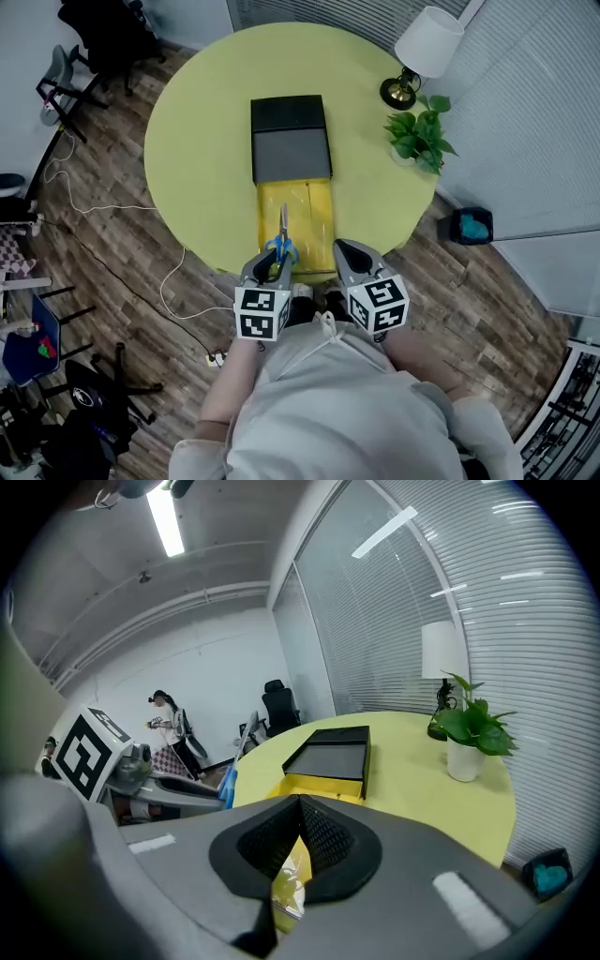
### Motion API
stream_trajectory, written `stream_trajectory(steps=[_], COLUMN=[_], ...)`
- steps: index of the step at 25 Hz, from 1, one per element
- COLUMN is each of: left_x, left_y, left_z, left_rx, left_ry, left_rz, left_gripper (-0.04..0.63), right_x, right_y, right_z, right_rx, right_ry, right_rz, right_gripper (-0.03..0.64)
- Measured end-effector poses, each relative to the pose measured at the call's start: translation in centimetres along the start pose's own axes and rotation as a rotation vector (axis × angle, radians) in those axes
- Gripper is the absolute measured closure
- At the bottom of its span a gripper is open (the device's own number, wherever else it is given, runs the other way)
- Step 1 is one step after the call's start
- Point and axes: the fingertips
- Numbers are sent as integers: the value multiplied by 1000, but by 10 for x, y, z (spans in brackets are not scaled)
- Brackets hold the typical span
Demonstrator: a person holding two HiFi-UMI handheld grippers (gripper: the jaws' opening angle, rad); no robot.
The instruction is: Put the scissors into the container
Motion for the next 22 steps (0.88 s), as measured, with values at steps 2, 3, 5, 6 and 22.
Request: stream_trajectory(steps=[2,3,5,6,22], left_x=[-10,-15,-26,-34,-118], left_y=[6,9,13,16,59], left_z=[-3,-5,-6,-5,-15], left_rx=[12,14,20,23,63], left_ry=[1,-3,-9,-11,-26], left_rz=[-37,-54,-88,-106,-424], left_gripper=[515,515,515,515,514], right_x=[-6,-9,-16,-20,-48], right_y=[-1,-2,-3,-2,3], right_z=[4,6,13,17,59], right_rx=[-1,0,5,9,-1], right_ry=[-9,-15,-30,-36,-68], right_rz=[-5,-9,-19,-26,-90], right_gripper=[618,618,618,618,618])
Point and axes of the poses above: the fingertips, and each gripper's own axes: x backward along the fingers, z to its right, y out of its underside, and after that the axes turned 7 degrees about x, right-handed
